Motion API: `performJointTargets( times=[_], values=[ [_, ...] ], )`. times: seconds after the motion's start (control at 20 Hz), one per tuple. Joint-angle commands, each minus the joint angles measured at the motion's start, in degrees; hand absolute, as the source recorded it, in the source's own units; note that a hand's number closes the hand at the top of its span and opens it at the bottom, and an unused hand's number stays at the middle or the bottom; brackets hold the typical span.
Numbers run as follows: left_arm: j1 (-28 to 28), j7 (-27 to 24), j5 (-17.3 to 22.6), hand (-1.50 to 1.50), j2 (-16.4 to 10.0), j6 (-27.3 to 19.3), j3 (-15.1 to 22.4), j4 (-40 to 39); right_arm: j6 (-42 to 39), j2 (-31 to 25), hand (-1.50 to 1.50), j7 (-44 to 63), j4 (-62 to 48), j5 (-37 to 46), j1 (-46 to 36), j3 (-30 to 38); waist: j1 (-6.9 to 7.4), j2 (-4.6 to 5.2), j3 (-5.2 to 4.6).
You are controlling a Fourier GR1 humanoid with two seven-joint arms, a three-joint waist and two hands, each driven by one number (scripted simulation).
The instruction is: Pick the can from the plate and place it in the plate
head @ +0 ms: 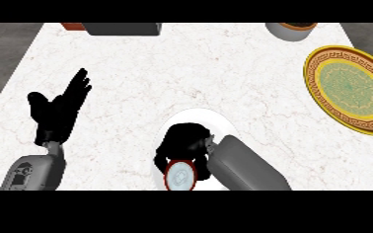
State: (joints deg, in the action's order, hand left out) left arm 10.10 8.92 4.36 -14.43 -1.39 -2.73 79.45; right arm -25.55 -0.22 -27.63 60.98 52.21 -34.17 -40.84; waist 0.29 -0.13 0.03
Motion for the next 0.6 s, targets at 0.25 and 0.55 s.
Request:
performJointTargets(
  times=[0.25,0.55],
  values=[
    [-3.8,-0.1,0.3,0.0,-0.6,-1.6,-2.6,1.3,12.8,-22.2,1.5,-2.9,14.0,-1.4,17.2,11.9,-4.98,-0.83,0.06],
    [-5.7,0.5,1.5,0.0,-1.6,-0.4,-3.4,3.0,22.9,-29.3,1.5,-8.5,24.8,-13.1,26.1,30.1,-6.04,-1.21,0.13]
  ],
)
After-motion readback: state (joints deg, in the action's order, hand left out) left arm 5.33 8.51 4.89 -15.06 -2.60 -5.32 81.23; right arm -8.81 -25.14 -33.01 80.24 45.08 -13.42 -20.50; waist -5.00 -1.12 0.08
